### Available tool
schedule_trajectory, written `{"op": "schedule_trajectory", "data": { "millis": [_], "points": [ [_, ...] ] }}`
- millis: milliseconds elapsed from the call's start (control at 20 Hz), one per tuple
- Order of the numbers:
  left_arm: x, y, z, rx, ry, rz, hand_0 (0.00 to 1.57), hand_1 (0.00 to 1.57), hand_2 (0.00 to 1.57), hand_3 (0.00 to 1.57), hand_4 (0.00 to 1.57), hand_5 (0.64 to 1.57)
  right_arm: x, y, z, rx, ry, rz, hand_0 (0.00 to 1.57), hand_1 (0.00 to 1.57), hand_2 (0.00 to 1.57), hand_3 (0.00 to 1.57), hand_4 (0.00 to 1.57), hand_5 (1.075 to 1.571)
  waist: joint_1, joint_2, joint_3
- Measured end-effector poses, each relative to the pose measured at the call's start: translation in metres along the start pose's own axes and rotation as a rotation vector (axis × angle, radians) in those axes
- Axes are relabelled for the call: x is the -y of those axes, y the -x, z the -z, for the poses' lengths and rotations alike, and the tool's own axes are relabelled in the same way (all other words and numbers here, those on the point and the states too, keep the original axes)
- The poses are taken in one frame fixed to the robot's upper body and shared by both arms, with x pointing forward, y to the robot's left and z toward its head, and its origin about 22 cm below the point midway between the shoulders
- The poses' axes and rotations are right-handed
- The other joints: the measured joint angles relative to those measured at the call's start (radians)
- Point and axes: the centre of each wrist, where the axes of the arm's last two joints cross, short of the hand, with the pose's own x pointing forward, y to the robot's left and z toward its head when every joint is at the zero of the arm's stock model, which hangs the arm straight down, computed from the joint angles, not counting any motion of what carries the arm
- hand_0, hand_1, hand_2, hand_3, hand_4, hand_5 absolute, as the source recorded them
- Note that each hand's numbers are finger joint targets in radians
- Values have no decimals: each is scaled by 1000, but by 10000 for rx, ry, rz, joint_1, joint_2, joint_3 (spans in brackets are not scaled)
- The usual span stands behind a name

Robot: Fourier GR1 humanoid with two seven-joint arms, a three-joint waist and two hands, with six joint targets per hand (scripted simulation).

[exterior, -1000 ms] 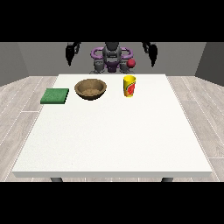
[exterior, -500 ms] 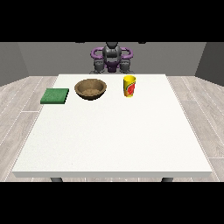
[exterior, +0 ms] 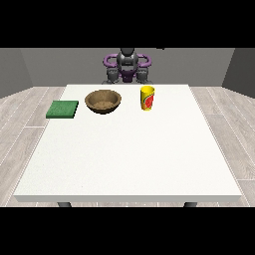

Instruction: Pick the cup and pour the ball into the bowl, then pick the bowl and place it on the pad

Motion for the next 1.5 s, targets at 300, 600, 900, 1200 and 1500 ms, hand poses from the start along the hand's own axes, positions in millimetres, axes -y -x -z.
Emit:
{"op": "schedule_trajectory", "data": {
  "millis": [300,600,900,1200,1500],
  "points": [
    [16,17,16,1645,-51,433,0,0,0,0,0,1511,8,9,11,1362,-341,-14,0,0,0,0,361,1571,-257,1719,-2],
    [27,36,39,2980,-154,990,0,0,0,0,0,1502,25,19,30,2426,-724,-84,0,0,0,0,302,1571,-451,3099,0],
    [23,51,66,3380,-429,1516,0,0,0,0,0,1477,50,26,38,2733,-911,-179,0,0,0,0,258,1569,-630,3535,0],
    [0,61,94,3698,-720,1870,0,0,0,0,0,1454,73,33,45,3043,-871,-324,0,0,0,0,249,1571,-691,3908,-1],
    [-10,82,116,3716,-1075,2039,0,0,0,0,0,1490,78,38,50,3171,-1142,-315,0,0,0,0,254,1571,-932,4116,-3]
  ]
}}
